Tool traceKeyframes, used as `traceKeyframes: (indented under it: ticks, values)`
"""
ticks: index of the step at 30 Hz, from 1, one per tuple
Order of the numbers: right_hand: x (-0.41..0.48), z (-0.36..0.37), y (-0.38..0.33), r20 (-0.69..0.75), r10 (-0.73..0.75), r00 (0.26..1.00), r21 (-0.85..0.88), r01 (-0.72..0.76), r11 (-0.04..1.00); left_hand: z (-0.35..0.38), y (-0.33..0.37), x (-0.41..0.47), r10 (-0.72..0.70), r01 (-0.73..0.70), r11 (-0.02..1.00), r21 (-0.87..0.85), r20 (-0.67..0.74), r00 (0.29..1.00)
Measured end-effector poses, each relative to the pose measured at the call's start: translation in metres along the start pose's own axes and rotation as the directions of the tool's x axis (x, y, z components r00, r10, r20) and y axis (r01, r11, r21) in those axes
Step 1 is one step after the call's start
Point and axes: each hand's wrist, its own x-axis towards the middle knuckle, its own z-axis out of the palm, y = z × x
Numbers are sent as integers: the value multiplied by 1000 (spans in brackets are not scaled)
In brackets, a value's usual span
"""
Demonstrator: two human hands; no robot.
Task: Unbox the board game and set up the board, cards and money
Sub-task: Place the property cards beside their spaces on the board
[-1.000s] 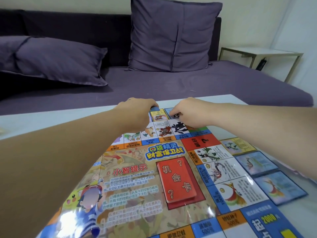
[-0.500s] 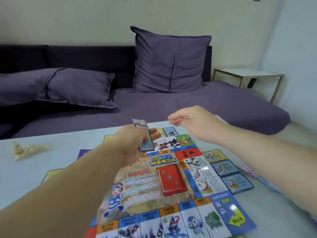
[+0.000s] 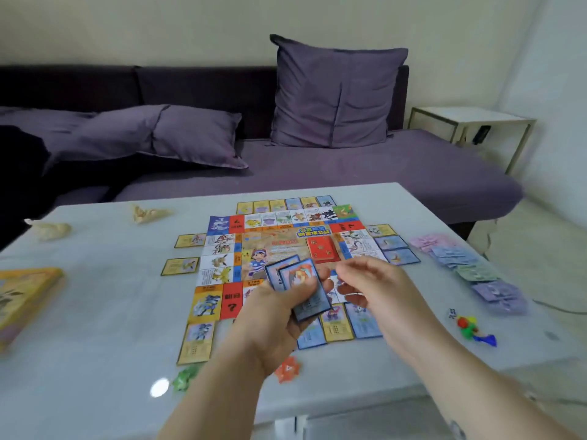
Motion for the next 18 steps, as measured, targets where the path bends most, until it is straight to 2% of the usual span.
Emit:
traceKeyframes:
  ticks: [4, 8, 12, 16, 18]
  values:
    - [-18, 2, 6, 51, 38, 998, -35, -36, 999, -1, -14, -19, -36, 37, 999, 39, -24, 999]
    - [-22, 8, 11, 89, 31, 996, -164, -16, 986, -7, -21, -23, -22, 30, 979, 199, -46, 999]
    - [-18, 12, 15, 114, 63, 991, -197, -40, 980, -15, -23, -19, 0, 36, 934, 355, -101, 995]
    - [-13, 15, 21, 127, 52, 991, -206, -25, 978, -20, -17, -22, -22, 48, 951, 306, -87, 996]
    - [-9, 15, 23, 114, 55, 992, -220, -29, 975, -25, -12, -21, -25, 61, 952, 298, -124, 992]
